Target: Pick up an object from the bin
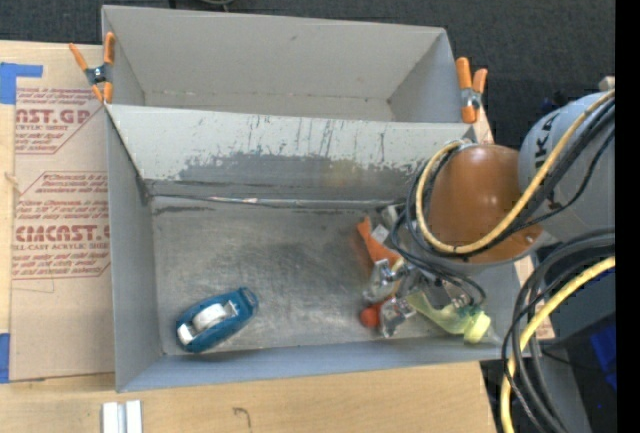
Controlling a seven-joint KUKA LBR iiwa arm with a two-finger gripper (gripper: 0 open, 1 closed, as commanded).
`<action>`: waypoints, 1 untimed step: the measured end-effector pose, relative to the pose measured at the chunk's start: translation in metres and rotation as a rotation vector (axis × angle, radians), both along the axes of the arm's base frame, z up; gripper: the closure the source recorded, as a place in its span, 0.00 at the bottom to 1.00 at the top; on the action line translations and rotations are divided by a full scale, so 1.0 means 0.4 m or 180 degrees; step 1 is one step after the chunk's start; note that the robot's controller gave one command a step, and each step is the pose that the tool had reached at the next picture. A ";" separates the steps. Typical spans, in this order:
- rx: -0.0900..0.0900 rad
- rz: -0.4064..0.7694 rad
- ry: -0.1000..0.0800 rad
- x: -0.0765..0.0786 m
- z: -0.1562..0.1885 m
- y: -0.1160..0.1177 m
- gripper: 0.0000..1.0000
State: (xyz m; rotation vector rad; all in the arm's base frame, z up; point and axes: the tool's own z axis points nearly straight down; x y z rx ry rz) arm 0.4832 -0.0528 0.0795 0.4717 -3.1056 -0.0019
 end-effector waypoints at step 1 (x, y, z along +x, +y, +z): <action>0.0000 0.0000 0.0000 0.000 0.000 0.000 1.00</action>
Offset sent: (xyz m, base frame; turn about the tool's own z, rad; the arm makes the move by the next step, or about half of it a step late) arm 0.0318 -0.0861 0.1209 -0.3400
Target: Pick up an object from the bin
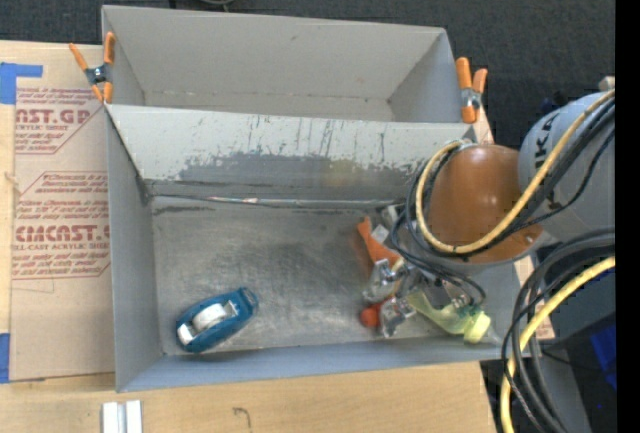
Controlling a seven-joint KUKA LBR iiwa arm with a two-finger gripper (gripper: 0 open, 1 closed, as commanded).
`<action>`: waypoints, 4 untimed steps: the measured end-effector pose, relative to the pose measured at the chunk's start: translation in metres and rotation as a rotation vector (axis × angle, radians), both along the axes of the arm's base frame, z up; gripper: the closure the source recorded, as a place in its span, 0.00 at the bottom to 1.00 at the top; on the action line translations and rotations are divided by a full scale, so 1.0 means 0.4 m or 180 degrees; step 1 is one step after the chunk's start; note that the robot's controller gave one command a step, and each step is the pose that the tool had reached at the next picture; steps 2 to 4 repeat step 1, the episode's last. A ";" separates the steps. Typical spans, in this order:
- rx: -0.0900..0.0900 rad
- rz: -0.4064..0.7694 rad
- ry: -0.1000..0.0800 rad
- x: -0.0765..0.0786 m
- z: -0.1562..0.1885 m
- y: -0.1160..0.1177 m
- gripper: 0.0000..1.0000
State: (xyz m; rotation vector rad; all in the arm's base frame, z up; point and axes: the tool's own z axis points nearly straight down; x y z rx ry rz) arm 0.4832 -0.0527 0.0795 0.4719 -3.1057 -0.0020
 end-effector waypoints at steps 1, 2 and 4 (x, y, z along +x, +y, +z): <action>-0.0014 0.1071 -0.0025 0.084 0.308 -0.219 1.00; -0.0014 0.1071 -0.0025 0.084 0.308 -0.219 1.00; -0.0014 0.1071 -0.0025 0.084 0.308 -0.219 1.00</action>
Offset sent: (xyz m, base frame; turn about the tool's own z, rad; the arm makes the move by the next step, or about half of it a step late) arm 0.0000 0.0000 0.0000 0.0000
